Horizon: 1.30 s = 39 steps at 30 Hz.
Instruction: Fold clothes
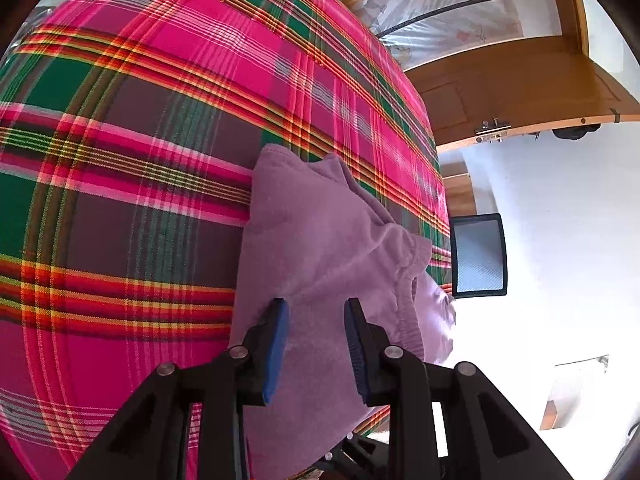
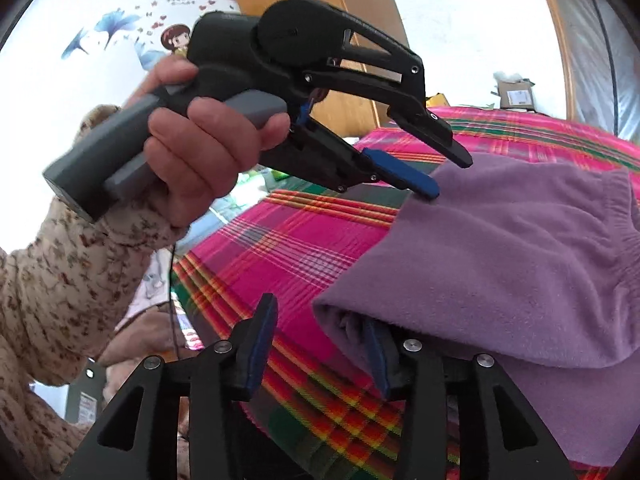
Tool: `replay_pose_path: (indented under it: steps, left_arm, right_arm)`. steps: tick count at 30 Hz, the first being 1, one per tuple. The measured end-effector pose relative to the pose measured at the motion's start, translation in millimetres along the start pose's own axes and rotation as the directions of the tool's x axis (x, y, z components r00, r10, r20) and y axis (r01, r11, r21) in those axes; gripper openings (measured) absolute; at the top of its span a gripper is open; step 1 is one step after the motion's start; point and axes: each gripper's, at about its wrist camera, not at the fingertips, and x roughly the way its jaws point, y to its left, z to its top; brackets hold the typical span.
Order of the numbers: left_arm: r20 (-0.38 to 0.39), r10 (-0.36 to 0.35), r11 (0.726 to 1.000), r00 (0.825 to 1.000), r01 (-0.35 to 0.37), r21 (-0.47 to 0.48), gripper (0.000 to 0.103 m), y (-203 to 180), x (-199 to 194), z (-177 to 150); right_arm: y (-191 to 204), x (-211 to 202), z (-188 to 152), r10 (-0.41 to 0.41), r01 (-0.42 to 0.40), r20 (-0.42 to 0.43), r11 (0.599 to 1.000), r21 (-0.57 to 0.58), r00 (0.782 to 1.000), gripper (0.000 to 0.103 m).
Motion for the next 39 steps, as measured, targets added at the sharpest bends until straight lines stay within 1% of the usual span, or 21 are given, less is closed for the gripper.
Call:
replay_pose_path:
  steps: [3, 10, 12, 13, 14, 15, 16, 17, 18, 21, 23, 24, 26, 27, 30, 31, 33, 35, 36, 38, 39]
  left_arm:
    - [0.009, -0.002, 1.0, 1.0, 0.002, -0.007, 0.029, 0, -1, 0]
    - [0.028, 0.012, 1.0, 1.0, -0.011, -0.025, 0.029, 7, 0, 6]
    - [0.033, 0.015, 0.999, 0.999, -0.014, -0.033, 0.029, 8, 2, 8]
    - [0.035, 0.016, 0.999, 0.999, -0.015, -0.035, 0.029, 9, 3, 9]
    - [0.036, 0.018, 0.999, 0.999, -0.016, -0.034, 0.029, 9, 3, 10]
    - [0.037, 0.02, 0.999, 0.999, -0.019, -0.033, 0.029, 8, 4, 11]
    - [0.038, 0.022, 0.999, 0.999, -0.021, -0.032, 0.029, 8, 4, 11]
    - [0.04, 0.024, 0.999, 0.999, -0.023, -0.03, 0.029, 8, 4, 11]
    - [0.042, 0.026, 0.999, 0.999, -0.025, -0.029, 0.029, 8, 4, 11]
    - [0.055, 0.026, 0.999, 0.998, -0.024, -0.029, 0.029, 7, 2, 12]
    - [0.066, 0.03, 0.999, 0.997, -0.029, -0.022, 0.029, 4, 0, 12]
    - [0.073, 0.033, 0.999, 0.997, -0.032, -0.022, 0.029, 3, -1, 13]
    - [0.087, 0.037, 0.999, 0.996, -0.035, -0.02, 0.029, 1, -2, 14]
    - [0.092, 0.038, 0.999, 0.995, -0.036, -0.021, 0.029, 0, -2, 15]
    - [0.104, 0.034, 0.999, 0.994, -0.031, -0.029, 0.029, -2, 1, 18]
    - [0.105, 0.034, 0.999, 0.994, -0.031, -0.031, 0.029, -3, 3, 19]
    - [0.095, 0.04, 0.999, 0.995, -0.037, -0.033, 0.029, -4, 9, 22]
    - [0.087, 0.044, 0.998, 0.995, -0.04, -0.042, 0.029, -3, 13, 25]
    - [0.085, 0.045, 0.998, 0.995, -0.042, -0.041, 0.029, -3, 14, 26]
    - [0.08, 0.049, 0.998, 0.996, -0.045, -0.047, 0.029, -1, 17, 28]
    - [0.077, 0.051, 0.998, 0.996, -0.048, -0.05, 0.029, -1, 18, 29]
  right_arm:
    - [1, -3, -2, 0.007, -0.007, -0.002, 1.0, 0.0, 1.0, 0.044]
    - [7, -3, -4, -0.002, 0.001, -0.052, 1.0, -0.015, 0.999, 0.044]
    - [8, -4, -3, 0.012, -0.012, -0.071, 1.0, -0.006, 0.997, 0.044]
    - [7, -5, -3, 0.039, -0.038, -0.081, 0.999, 0.013, 0.996, 0.044]
    - [5, -7, -3, 0.105, -0.101, -0.092, 0.994, 0.046, 0.99, 0.044]
    - [5, -6, -3, 0.204, -0.195, -0.102, 0.977, 0.087, 0.974, 0.044]
    - [7, -6, -4, 0.259, -0.248, -0.111, 0.963, 0.106, 0.959, 0.044]
    - [10, -8, -3, 0.236, -0.227, -0.114, 0.97, 0.087, 0.965, 0.044]
    - [10, -13, 0, 0.19, -0.184, -0.103, 0.981, 0.062, 0.976, 0.044]
    - [-6, -35, 15, 0.097, -0.096, -0.02, 0.994, 0.052, 0.995, 0.044]
    - [-20, -50, 25, -0.015, 0.014, 0.035, 0.999, 0.05, 0.999, 0.044]
    - [-30, -60, 30, -0.106, 0.102, 0.065, 0.993, 0.056, 0.992, 0.044]
    - [-53, -76, 38, -0.257, 0.246, 0.119, 0.964, 0.099, 0.959, 0.044]
    - [-67, -82, 40, -0.312, 0.296, 0.127, 0.946, 0.134, 0.941, 0.044]
    - [-102, -89, 44, -0.396, 0.37, 0.103, 0.906, 0.207, 0.912, 0.044]
    - [-110, -85, 46, -0.413, 0.389, 0.081, 0.896, 0.216, 0.907, 0.044]
    - [-121, -69, 48, -0.421, 0.403, 0.035, 0.887, 0.226, 0.906, 0.044]
    - [-130, -61, 45, -0.436, 0.425, -0.008, 0.871, 0.247, 0.9, 0.039]
    - [-133, -63, 41, -0.439, 0.427, -0.01, 0.868, 0.254, 0.899, 0.03]
    - [-133, -64, 37, -0.434, 0.419, -0.002, 0.869, 0.263, 0.901, 0.022]
    - [-133, -69, 33, -0.421, 0.404, 0.005, 0.873, 0.272, 0.907, 0.015]
